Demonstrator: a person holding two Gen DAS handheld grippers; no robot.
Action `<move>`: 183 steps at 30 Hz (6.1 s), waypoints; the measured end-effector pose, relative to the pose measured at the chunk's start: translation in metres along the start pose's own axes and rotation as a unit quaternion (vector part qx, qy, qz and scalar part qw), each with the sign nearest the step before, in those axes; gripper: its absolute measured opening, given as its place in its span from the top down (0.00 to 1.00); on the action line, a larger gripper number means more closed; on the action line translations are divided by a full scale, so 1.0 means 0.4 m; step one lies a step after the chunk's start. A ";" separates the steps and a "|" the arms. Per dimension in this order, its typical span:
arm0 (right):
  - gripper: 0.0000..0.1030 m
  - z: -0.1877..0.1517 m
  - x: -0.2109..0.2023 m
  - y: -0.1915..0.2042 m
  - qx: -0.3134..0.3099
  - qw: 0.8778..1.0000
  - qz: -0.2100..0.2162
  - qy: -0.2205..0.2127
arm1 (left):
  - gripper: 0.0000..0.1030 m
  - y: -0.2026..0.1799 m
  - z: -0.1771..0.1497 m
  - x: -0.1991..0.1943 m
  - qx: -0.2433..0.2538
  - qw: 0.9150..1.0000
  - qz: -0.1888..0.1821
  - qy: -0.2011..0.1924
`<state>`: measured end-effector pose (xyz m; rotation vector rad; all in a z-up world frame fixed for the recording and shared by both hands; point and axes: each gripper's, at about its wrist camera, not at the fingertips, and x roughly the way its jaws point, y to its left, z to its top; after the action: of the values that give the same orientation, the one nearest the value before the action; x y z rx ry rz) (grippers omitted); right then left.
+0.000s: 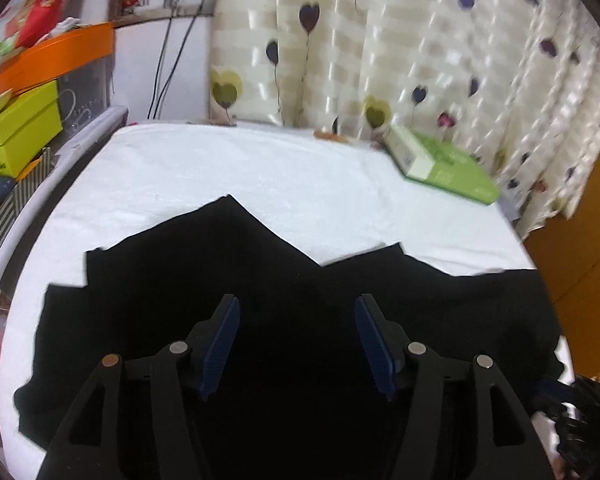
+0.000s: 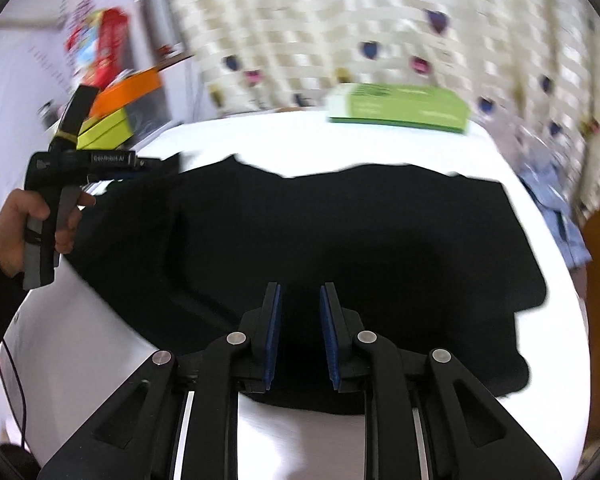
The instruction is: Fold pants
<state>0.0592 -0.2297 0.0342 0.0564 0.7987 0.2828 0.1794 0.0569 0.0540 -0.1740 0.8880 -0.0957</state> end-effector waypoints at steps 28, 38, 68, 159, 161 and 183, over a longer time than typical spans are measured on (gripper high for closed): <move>0.80 -0.034 -0.062 -0.097 0.072 0.997 -0.009 -0.035 | 0.94 0.022 0.047 0.031 -0.038 0.993 0.099 -0.058; 0.80 -0.067 -0.065 -0.149 0.132 0.991 -0.003 -0.021 | 0.93 0.156 -0.203 -0.208 -0.120 0.982 0.072 -0.127; 0.79 -0.072 -0.067 -0.181 0.161 0.987 -0.002 -0.024 | 0.96 0.351 -0.247 -0.141 -0.239 0.967 0.041 -0.077; 0.62 -0.013 -0.086 -0.067 0.024 0.999 0.011 -0.030 | 0.54 0.351 -0.293 -0.243 -0.139 0.984 0.072 -0.085; 0.62 -0.018 -0.045 -0.006 -0.026 0.999 0.026 -0.005 | 0.53 0.364 -0.297 -0.233 -0.153 0.982 0.072 -0.078; 0.70 -0.050 0.054 0.171 -0.324 0.944 0.029 0.056 | 0.94 0.376 -0.236 -0.143 -0.148 0.971 0.181 -0.039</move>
<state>0.0435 -0.1593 0.0160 -0.5605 0.7843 0.5972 0.0715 0.2028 0.0107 -0.2873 0.8404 0.3841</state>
